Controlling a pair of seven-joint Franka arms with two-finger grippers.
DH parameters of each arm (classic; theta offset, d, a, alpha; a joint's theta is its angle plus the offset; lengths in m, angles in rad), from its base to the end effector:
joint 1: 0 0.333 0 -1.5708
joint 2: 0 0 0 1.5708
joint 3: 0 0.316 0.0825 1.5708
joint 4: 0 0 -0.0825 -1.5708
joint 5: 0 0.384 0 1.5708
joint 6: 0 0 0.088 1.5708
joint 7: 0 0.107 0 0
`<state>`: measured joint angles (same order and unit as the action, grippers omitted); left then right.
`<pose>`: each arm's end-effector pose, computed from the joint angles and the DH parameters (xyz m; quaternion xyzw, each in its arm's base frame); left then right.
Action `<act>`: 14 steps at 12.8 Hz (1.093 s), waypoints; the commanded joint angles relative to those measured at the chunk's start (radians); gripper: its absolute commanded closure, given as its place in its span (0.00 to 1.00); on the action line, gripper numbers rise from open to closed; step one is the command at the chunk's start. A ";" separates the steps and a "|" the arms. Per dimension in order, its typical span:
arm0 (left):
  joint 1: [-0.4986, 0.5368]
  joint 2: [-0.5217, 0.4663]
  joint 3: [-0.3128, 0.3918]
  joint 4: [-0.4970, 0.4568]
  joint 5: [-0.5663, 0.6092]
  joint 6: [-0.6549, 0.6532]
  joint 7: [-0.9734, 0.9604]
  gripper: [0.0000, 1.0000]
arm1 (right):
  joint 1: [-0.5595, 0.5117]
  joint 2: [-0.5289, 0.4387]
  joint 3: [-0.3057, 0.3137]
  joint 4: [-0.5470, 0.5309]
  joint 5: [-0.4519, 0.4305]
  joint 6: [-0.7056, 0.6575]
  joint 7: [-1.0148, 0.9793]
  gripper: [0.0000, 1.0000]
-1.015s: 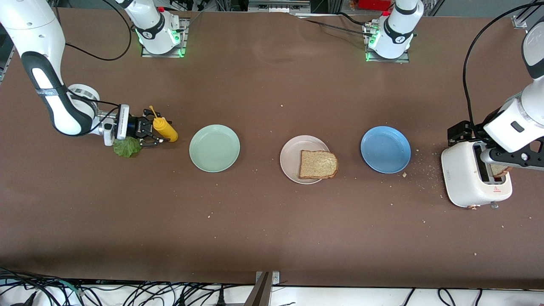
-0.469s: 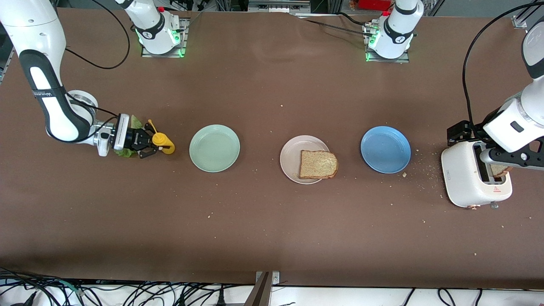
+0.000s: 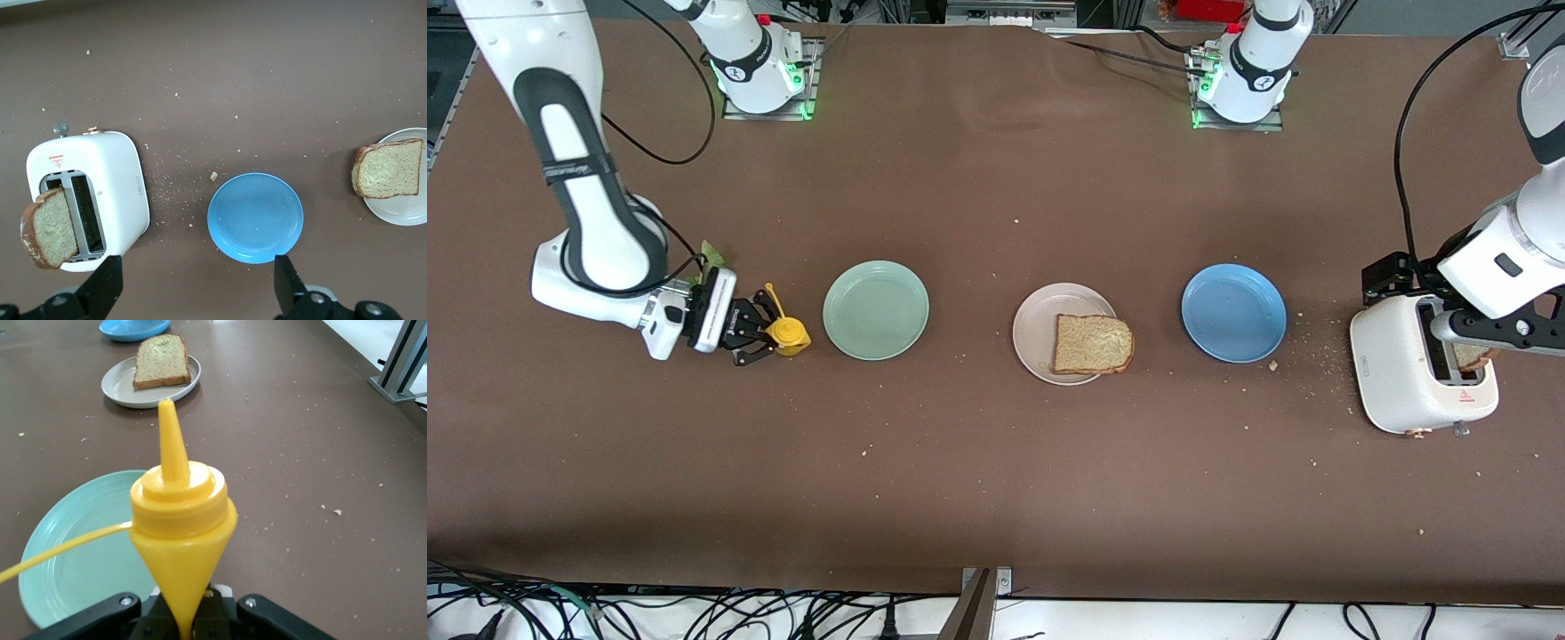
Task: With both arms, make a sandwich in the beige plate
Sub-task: 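Lift the yellow bottle and carry it over the beige plate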
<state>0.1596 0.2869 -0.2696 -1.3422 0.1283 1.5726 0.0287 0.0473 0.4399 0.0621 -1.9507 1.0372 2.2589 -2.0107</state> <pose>0.6363 -0.0320 0.5664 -0.9972 0.0665 0.0223 0.0272 0.6085 0.0885 0.2518 -0.7182 -0.5843 -0.2686 0.2658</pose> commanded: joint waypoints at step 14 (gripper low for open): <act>0.009 -0.014 -0.007 -0.006 -0.024 -0.006 -0.004 0.00 | 0.534 0.088 -0.010 0.312 -1.345 0.119 1.602 1.00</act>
<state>0.1596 0.2868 -0.2701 -1.3421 0.1282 1.5725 0.0281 0.5273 0.4721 0.0654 -1.7212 -0.2012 2.4217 -0.4763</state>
